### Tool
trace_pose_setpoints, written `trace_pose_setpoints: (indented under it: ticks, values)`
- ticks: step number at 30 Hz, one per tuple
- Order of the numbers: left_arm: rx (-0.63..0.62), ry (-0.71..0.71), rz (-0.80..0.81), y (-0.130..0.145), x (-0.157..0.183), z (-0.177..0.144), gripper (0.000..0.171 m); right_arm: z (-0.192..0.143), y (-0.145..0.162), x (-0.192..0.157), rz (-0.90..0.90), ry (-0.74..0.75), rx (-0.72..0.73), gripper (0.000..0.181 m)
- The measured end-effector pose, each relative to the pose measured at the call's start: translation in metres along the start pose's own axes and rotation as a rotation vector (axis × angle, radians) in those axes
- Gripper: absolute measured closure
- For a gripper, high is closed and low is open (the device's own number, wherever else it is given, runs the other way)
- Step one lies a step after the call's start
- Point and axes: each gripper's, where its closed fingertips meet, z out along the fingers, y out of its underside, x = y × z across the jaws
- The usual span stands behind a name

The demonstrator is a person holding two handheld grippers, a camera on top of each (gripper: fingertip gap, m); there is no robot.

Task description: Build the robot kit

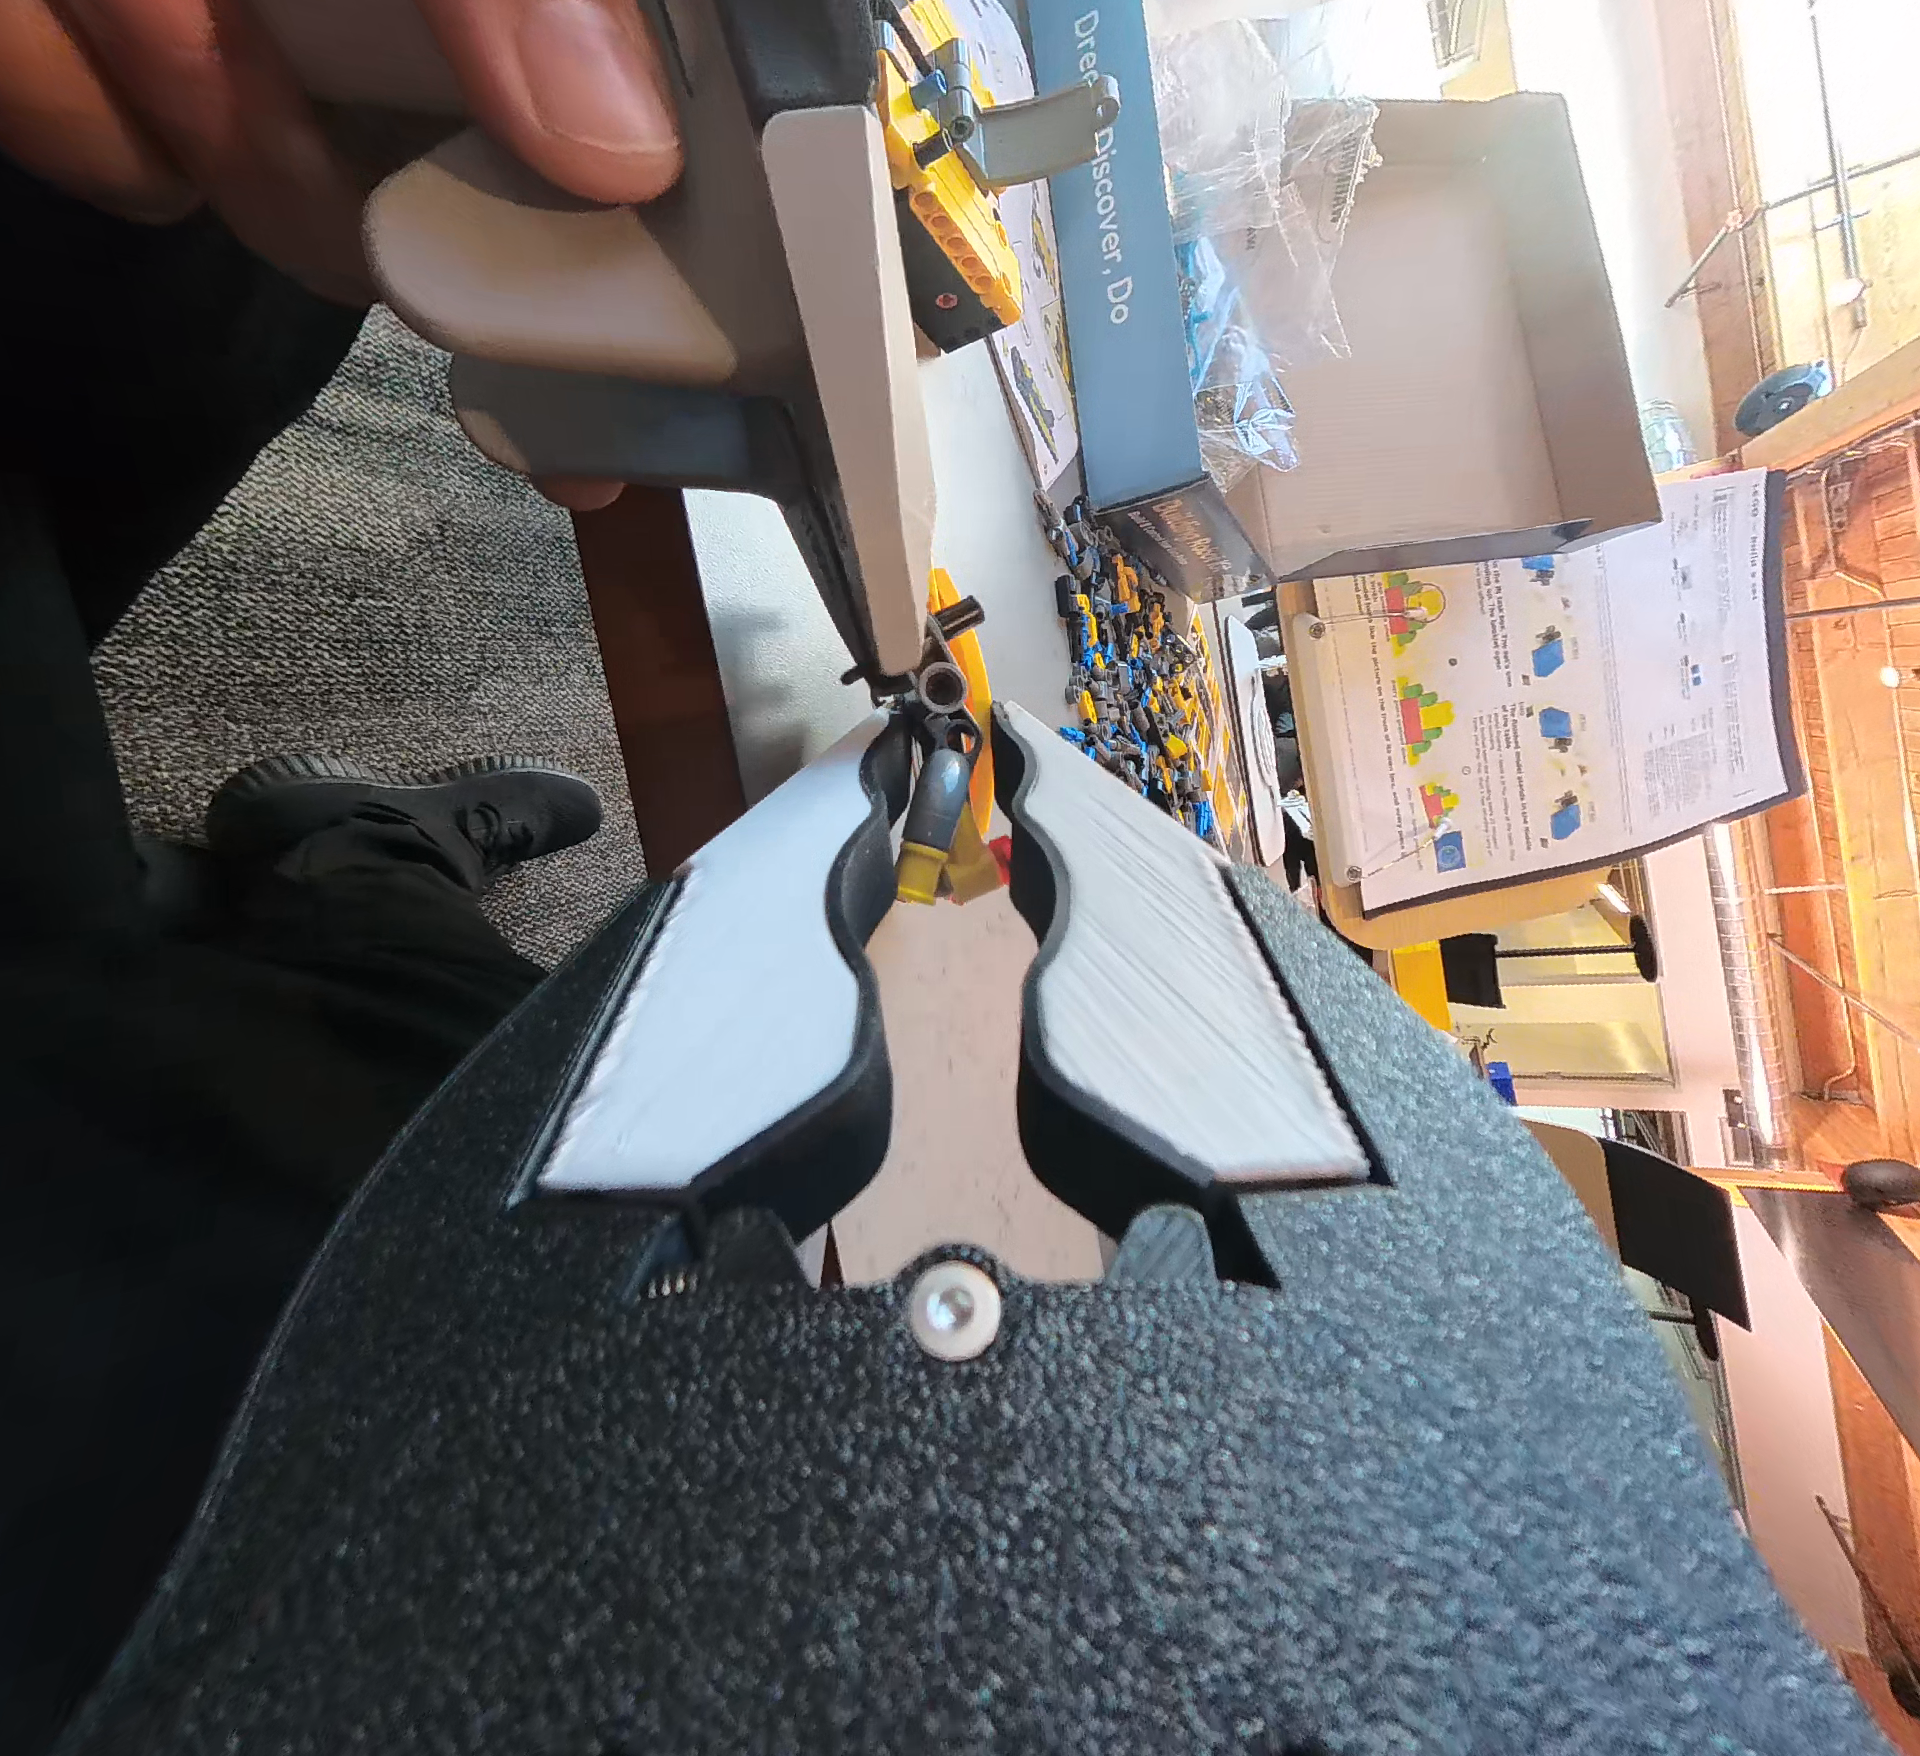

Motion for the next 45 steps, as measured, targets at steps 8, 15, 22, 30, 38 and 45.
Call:
trace_pose_setpoints:
  ticks: [8, 15, 22, 30, 38, 45]
  values:
    - [-0.002, 0.001, 0.029, 0.002, 0.001, 0.0, 0.167, 0.0, 0.0, 0.0, -0.005, 0.007, 0.001, 0.17]
    - [0.002, 0.01, 0.027, 0.007, 0.006, 0.0, 0.167, -0.007, -0.003, -0.001, -0.013, 0.012, 0.025, 0.17]
    - [-0.017, -0.007, 0.1, 0.017, 0.007, -0.002, 0.167, -0.01, -0.008, -0.007, -0.053, 0.006, 0.067, 0.17]
    - [-0.023, 0.046, 0.192, 0.02, 0.016, 0.002, 0.167, -0.017, -0.008, -0.009, -0.075, 0.013, 0.104, 0.169]
    - [-0.005, 0.026, 0.195, 0.022, 0.013, 0.002, 0.167, -0.018, -0.006, -0.009, -0.077, 0.017, 0.101, 0.17]
    - [0.015, -0.01, 0.169, 0.022, 0.006, 0.003, 0.167, -0.016, -0.002, -0.011, -0.111, 0.015, 0.081, 0.169]
